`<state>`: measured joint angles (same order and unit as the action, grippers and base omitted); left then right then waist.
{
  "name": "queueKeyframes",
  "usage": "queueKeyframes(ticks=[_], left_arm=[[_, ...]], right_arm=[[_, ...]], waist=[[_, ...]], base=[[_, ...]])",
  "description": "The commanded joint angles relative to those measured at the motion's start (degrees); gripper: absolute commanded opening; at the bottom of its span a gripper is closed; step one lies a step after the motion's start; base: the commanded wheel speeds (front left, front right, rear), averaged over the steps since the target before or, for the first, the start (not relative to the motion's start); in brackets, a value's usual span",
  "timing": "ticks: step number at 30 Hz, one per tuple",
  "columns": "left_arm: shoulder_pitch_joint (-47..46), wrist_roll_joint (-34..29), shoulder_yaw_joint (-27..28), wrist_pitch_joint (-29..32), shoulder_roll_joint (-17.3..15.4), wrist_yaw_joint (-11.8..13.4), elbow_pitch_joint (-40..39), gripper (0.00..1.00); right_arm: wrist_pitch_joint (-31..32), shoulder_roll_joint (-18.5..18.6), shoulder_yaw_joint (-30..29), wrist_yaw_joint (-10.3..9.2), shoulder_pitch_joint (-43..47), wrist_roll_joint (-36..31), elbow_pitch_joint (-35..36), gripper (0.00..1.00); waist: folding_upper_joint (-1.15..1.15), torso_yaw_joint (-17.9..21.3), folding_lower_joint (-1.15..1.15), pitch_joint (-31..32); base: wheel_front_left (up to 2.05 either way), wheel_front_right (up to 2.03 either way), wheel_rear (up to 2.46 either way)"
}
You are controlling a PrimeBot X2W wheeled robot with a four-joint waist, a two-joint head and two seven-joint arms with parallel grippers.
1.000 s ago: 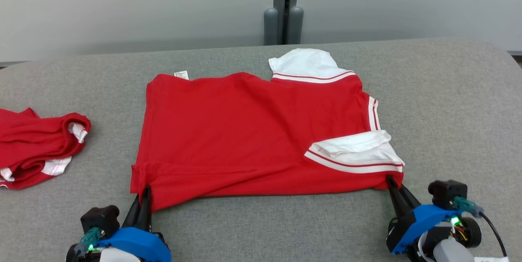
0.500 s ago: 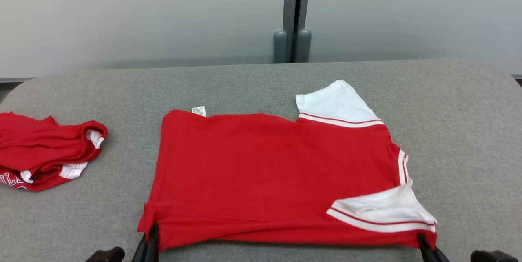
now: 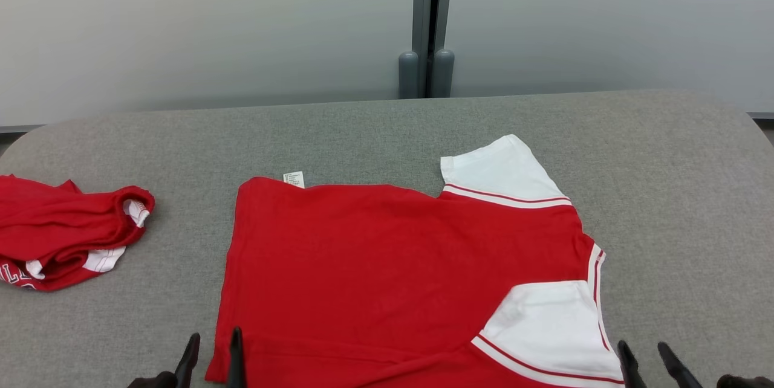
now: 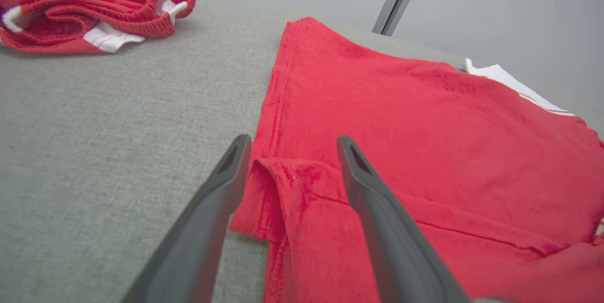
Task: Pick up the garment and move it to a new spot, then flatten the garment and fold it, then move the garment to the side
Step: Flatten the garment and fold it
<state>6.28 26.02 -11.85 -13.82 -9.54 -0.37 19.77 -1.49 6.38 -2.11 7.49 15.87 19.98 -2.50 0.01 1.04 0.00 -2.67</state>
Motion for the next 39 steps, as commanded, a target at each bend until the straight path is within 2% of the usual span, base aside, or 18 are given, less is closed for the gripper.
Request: queueKeyframes(ticks=[1,4,8,14,23,39], left_arm=[[-1.09,-0.40,0.27,-0.38,-0.29,0.25,-0.52,1.00],[-2.01,-2.15,1.36,-1.13,-0.73,0.56,-2.77,1.00],[-2.95,-5.68,4.26,-1.38,0.08,0.80,-8.65,1.00],[-3.03,-12.23,7.06,-1.42,1.33,-0.24,-14.23,1.00],[-4.46,-17.46,8.81,-1.44,1.25,-1.12,-11.18,1.00],[-3.49,-18.06,10.49,-1.45,1.95,-3.13,-6.03,1.00]], right_arm=[[-0.44,-0.11,-0.14,0.01,-0.86,-0.09,0.50,1.00],[-2.93,0.63,-0.93,0.01,-2.54,-2.36,2.87,1.00],[-7.59,-0.14,-1.35,0.01,-4.82,-3.23,4.66,1.00],[-11.86,-1.39,-0.68,0.01,-8.35,-5.00,5.20,1.00],[-13.54,-2.90,2.33,0.01,-11.92,-8.79,0.99,1.00],[-13.73,-3.48,0.96,0.01,-9.84,-8.81,-5.49,1.00]], waist=[[-0.01,0.03,0.00,0.08],[-0.01,0.06,0.00,0.44],[-0.01,-0.05,0.00,1.10],[-0.01,-0.40,0.00,1.82],[-0.01,-1.17,0.00,2.26],[-0.01,-2.18,0.00,2.85]], base=[[0.00,0.00,0.00],[0.00,0.00,0.00],[0.00,0.00,0.00],[0.00,0.00,0.00],[0.00,0.00,0.00],[0.00,0.00,0.00]])
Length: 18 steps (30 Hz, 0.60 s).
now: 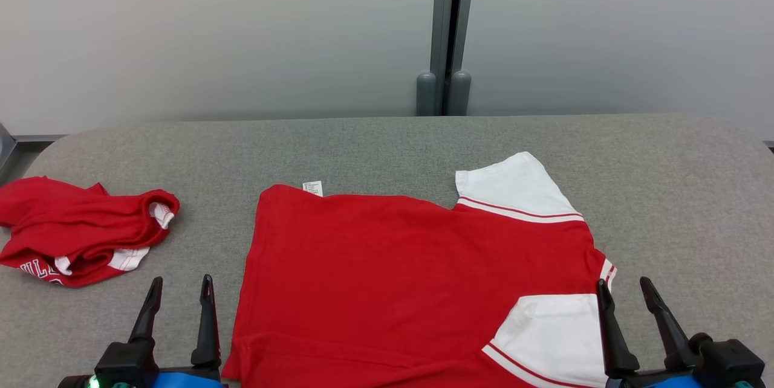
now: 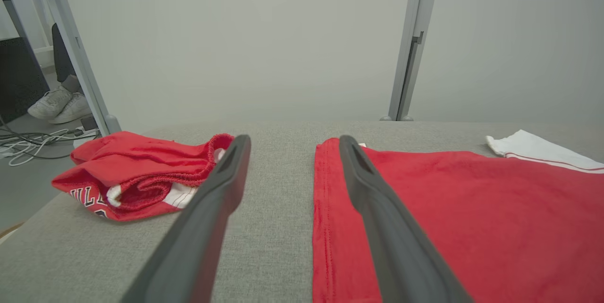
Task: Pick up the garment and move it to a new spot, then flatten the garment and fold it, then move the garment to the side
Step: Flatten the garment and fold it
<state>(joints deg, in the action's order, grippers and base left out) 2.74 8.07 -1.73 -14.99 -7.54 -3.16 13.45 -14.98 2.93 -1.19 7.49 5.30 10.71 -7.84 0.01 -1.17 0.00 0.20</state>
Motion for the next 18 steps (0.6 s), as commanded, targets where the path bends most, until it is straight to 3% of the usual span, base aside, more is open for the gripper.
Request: queueKeyframes(ticks=[1,9,18], left_arm=[[-0.08,-0.18,0.43,-0.27,0.01,-0.34,0.41,1.00],[-3.81,-0.14,0.37,-0.27,0.40,-1.40,2.61,1.00],[-21.00,1.54,-2.03,1.15,-2.00,-3.62,10.73,1.00]], right_arm=[[-0.24,-0.03,0.11,0.01,0.69,0.58,-0.21,1.00],[0.22,-0.03,-0.53,0.01,-1.71,0.51,-1.39,1.00],[5.22,1.66,0.02,0.01,-19.01,-2.75,-4.07,1.00]], waist=[[-0.01,0.06,0.00,-0.03],[-0.01,-0.01,0.00,-1.67],[-0.01,1.08,0.00,-6.70]], base=[[0.00,0.00,0.00],[0.00,0.00,0.00],[0.00,0.00,0.00]])
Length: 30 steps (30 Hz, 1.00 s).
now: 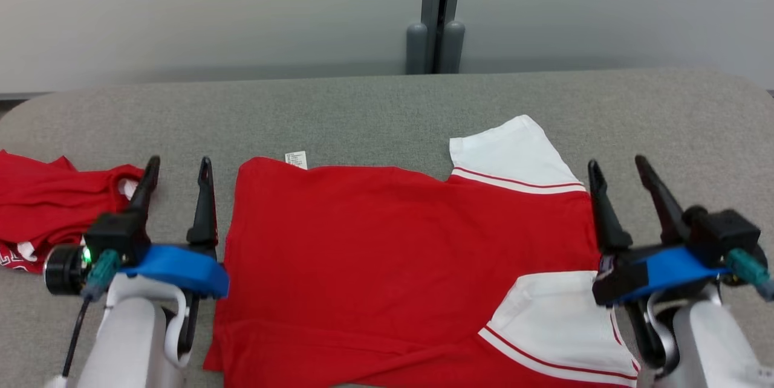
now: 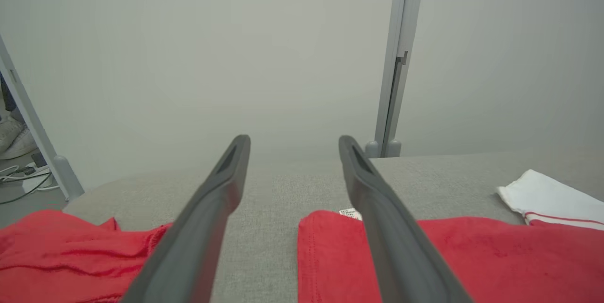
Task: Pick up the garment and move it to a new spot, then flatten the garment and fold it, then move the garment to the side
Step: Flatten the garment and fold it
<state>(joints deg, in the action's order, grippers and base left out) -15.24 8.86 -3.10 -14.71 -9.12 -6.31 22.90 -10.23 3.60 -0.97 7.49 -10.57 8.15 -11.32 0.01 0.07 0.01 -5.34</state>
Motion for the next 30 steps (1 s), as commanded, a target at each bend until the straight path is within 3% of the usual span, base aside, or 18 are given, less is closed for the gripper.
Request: queueKeyframes(ticks=[1,8,13,30], left_arm=[[-5.51,0.91,-1.17,1.53,-1.07,-0.70,2.35,1.00],[-19.85,3.67,-4.11,7.30,-3.35,-1.18,10.16,1.00],[-24.99,5.48,-5.80,9.77,-4.03,-1.14,16.02,1.00],[-29.81,12.08,-13.39,8.42,-4.57,-1.18,30.35,1.00]], right_arm=[[0.96,1.51,-0.10,0.01,-5.52,-0.25,-1.22,1.00],[5.16,4.28,3.53,0.01,-20.45,-1.21,-9.72,1.00],[5.61,5.11,6.40,0.01,-28.79,-0.74,-18.22,1.00],[-0.75,5.03,11.16,0.01,-37.91,0.30,-34.13,1.00]], waist=[[-0.01,-0.02,-0.01,-2.13],[-0.01,1.50,-0.01,-9.07],[-0.01,2.41,-0.01,-13.08],[-0.01,3.23,-0.01,-18.47]], base=[[0.00,0.00,0.00],[0.00,0.00,0.00],[0.00,0.00,0.00],[0.00,0.00,0.00]])
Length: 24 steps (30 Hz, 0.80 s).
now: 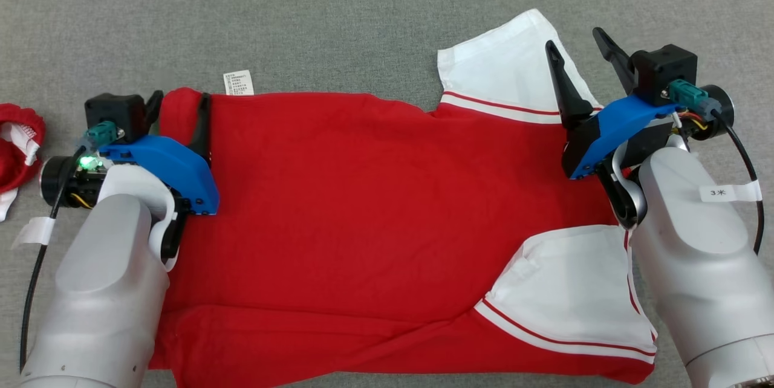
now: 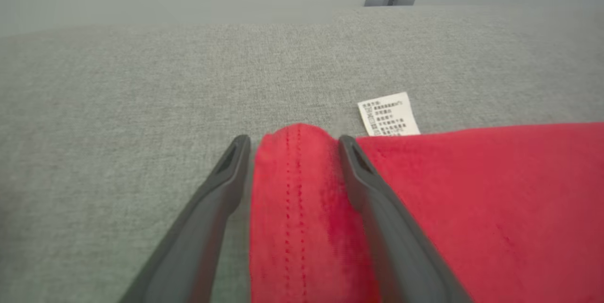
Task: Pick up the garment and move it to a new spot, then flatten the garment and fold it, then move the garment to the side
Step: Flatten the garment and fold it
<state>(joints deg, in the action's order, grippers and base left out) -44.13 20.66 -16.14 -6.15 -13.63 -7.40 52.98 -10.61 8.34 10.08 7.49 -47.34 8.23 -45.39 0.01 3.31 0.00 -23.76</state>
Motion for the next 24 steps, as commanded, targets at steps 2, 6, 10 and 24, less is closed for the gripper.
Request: queueKeyframes(ticks=[2,6,10,24], left_arm=[[-1.24,1.24,-1.11,-0.22,-0.03,-0.09,1.20,1.00],[-1.58,2.69,-3.01,-0.82,-0.15,-0.09,2.97,1.00],[-1.73,4.13,-4.75,-1.24,-0.03,-0.10,4.62,0.00],[-3.70,9.43,-10.75,-7.02,0.96,-0.09,-1.12,0.00]], right_arm=[[-0.69,0.34,0.56,0.01,-1.41,0.41,-1.37,1.00],[-1.34,0.41,1.47,0.01,-2.20,0.75,-3.15,1.00],[-1.74,0.73,2.05,0.01,-2.52,1.14,-4.95,1.00],[5.56,4.16,3.70,0.01,-12.93,1.10,-12.02,1.00]], waist=[[-0.01,0.02,0.00,-0.32],[-0.01,0.13,0.00,-0.63],[-0.01,0.05,0.00,-0.58],[-0.01,-4.42,0.00,-3.11]], base=[[0.00,0.00,0.00],[0.00,0.00,0.00],[0.00,0.00,0.00],[0.00,0.00,0.00]])
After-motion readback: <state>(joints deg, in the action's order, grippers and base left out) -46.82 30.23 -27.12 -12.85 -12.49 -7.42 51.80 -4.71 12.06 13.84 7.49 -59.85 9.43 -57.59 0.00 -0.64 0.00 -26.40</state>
